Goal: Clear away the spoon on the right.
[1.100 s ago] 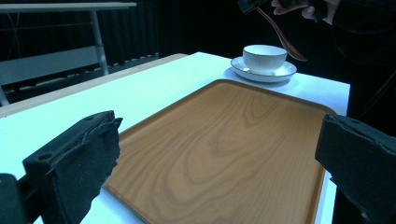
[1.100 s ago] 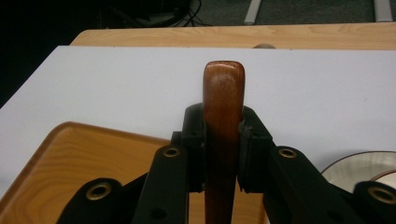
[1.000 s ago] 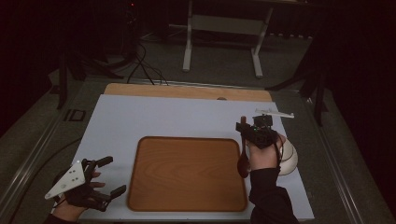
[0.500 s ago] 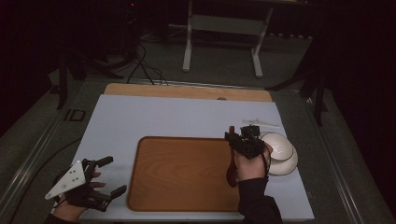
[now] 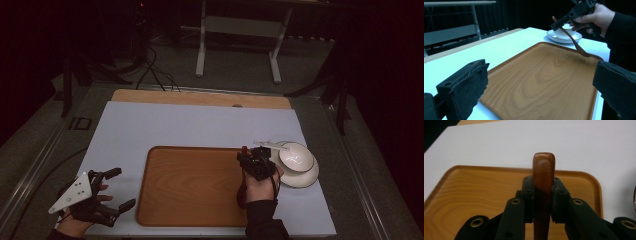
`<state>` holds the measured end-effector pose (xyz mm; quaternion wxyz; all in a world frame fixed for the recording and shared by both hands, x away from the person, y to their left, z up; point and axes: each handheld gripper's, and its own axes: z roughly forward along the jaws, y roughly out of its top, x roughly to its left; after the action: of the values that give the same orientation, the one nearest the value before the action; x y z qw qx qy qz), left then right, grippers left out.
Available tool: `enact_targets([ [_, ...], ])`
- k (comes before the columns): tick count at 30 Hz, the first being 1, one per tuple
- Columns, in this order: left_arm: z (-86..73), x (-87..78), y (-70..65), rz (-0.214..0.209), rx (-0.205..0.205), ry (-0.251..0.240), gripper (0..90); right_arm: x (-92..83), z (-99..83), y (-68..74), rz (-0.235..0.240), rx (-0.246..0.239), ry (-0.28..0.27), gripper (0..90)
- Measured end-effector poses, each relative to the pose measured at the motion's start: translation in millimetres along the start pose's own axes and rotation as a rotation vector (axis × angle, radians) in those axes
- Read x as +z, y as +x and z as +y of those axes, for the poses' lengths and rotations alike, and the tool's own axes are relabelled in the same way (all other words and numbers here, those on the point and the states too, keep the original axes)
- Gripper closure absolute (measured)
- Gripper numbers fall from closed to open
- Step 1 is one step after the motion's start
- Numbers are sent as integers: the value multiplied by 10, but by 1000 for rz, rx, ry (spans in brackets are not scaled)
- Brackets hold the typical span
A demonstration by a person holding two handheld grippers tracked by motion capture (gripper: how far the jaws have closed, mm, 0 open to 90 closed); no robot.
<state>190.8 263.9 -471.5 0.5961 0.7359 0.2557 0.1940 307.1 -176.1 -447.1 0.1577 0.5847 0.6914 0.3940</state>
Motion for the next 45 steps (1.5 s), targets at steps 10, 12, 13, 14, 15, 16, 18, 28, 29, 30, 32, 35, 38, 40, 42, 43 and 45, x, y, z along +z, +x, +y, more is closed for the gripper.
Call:
enact_targets([
  [10, -1, 3, 1, -3, -1, 2, 0, 158, -146, -38, -44, 13, 24, 761],
  [12, -1, 4, 0, -3, 0, 3, 0, 178, -161, -51, -49, 14, 25, 761],
  [13, -2, 6, 0, -4, 0, 4, 0, 187, -168, -55, -51, 14, 23, 761],
  [14, -2, 8, -1, -5, 0, 4, 0, 197, -174, -58, -53, 15, 27, 761],
  [15, -2, 8, -1, -6, 3, 5, 0, 206, -181, -61, -55, 20, 25, 761],
  [16, -2, 8, -1, -6, 3, 6, 0, 215, -188, -64, -57, 21, 21, 761],
  [18, -2, 7, -1, -6, 2, 6, 0, 240, -201, -71, -58, 25, 19, 761],
  [28, -1, 3, -6, -10, 7, 7, 0, 385, -252, -109, -73, 55, 17, 758],
  [29, -1, 3, -5, -10, 6, 8, 0, 400, -256, -118, -78, 56, 15, 757],
  [30, -2, 5, -5, -10, 6, 8, 0, 422, -260, -127, -77, 59, 18, 757],
  [32, -2, 6, -6, -9, 7, 8, 0, 445, -265, -139, -80, 62, 18, 757],
  [35, -3, 10, -10, -9, 9, 13, 0, 520, -286, -180, -79, 85, 21, 757],
  [38, -5, 13, -9, -10, 10, 14, 0, 568, -308, -215, -78, 100, 22, 756],
  [40, -5, 14, -10, -12, 12, 15, 0, 587, -322, -230, -82, 106, 21, 755],
  [42, -4, 13, -11, -13, 13, 15, 0, 610, -340, -250, -83, 115, 22, 754],
  [43, -5, 13, -12, -13, 13, 16, 0, 616, -348, -258, -84, 117, 21, 754],
  [45, -5, 13, -13, -14, 15, 17, 0, 637, -359, -269, -85, 115, 29, 752],
])
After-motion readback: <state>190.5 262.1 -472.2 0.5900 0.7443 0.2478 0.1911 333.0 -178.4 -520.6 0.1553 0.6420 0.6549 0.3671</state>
